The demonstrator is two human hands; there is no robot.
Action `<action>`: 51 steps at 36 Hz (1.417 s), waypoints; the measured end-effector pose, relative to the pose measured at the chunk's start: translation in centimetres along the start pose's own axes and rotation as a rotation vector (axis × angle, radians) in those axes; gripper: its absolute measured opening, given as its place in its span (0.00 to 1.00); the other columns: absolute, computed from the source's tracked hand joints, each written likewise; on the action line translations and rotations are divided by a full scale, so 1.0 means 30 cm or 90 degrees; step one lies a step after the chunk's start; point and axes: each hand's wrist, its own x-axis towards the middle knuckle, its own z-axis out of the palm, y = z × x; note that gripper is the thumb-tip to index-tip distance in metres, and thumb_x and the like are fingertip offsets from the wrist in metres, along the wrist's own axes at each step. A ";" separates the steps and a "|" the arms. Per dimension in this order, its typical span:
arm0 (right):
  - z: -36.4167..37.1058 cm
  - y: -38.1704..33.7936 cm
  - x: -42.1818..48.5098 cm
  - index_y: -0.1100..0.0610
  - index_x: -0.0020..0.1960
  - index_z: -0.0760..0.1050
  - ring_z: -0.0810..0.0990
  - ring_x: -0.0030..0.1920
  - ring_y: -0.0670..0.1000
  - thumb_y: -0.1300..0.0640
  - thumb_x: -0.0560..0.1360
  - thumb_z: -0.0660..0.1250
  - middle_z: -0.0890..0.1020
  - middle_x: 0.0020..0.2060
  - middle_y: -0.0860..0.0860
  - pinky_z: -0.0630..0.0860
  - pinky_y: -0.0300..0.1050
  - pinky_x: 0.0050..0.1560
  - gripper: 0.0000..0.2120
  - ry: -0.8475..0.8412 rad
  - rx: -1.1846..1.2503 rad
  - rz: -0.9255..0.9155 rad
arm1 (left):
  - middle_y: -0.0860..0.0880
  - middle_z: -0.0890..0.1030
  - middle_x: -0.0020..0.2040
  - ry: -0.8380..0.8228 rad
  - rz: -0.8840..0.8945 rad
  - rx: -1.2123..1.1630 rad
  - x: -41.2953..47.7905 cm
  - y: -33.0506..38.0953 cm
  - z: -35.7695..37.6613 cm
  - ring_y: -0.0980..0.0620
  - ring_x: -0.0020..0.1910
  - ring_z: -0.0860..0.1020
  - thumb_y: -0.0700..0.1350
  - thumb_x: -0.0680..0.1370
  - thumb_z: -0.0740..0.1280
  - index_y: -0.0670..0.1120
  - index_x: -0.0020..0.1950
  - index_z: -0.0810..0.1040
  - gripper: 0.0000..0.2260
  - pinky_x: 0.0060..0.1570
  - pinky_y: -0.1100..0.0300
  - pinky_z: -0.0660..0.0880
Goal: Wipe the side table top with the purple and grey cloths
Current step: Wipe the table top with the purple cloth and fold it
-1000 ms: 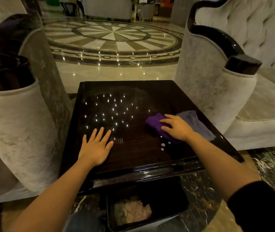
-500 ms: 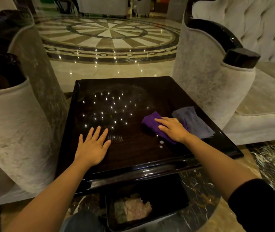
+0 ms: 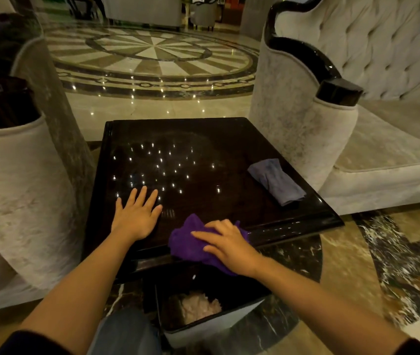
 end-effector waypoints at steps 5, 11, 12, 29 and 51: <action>0.014 -0.057 -0.044 0.48 0.69 0.63 0.65 0.61 0.57 0.54 0.79 0.56 0.69 0.66 0.57 0.61 0.50 0.63 0.19 -0.015 0.002 -0.039 | 0.49 0.42 0.77 0.002 -0.003 0.000 0.002 -0.004 0.002 0.48 0.75 0.40 0.58 0.79 0.43 0.54 0.74 0.42 0.25 0.71 0.43 0.40; -0.034 -0.080 -0.075 0.50 0.69 0.63 0.68 0.58 0.52 0.55 0.79 0.55 0.73 0.62 0.55 0.61 0.42 0.60 0.19 -0.013 0.102 -0.050 | 0.49 0.43 0.77 0.008 0.004 -0.006 0.004 -0.004 0.001 0.47 0.75 0.40 0.57 0.79 0.43 0.53 0.74 0.43 0.24 0.71 0.43 0.40; -0.045 -0.080 -0.076 0.51 0.69 0.63 0.69 0.58 0.52 0.56 0.79 0.56 0.74 0.61 0.55 0.60 0.38 0.59 0.18 -0.002 0.130 -0.044 | 0.49 0.43 0.77 0.007 0.004 -0.006 0.004 -0.004 0.001 0.47 0.75 0.41 0.57 0.79 0.43 0.53 0.74 0.43 0.24 0.71 0.43 0.40; -0.211 -0.059 -0.078 0.50 0.67 0.66 0.68 0.61 0.40 0.58 0.78 0.58 0.70 0.60 0.42 0.64 0.17 0.50 0.18 0.010 0.335 0.091 | 0.48 0.78 0.55 -0.114 0.106 -0.662 -0.134 0.180 -0.184 0.50 0.50 0.78 0.55 0.77 0.57 0.52 0.66 0.68 0.19 0.52 0.55 0.70; -0.316 -0.025 -0.065 0.49 0.59 0.69 0.76 0.50 0.50 0.54 0.70 0.67 0.77 0.53 0.51 0.76 0.49 0.50 0.18 -0.066 0.009 0.089 | 0.59 0.74 0.41 -0.084 0.347 -0.249 -0.230 0.263 -0.253 0.59 0.42 0.75 0.47 0.74 0.67 0.56 0.41 0.71 0.06 0.42 0.64 0.71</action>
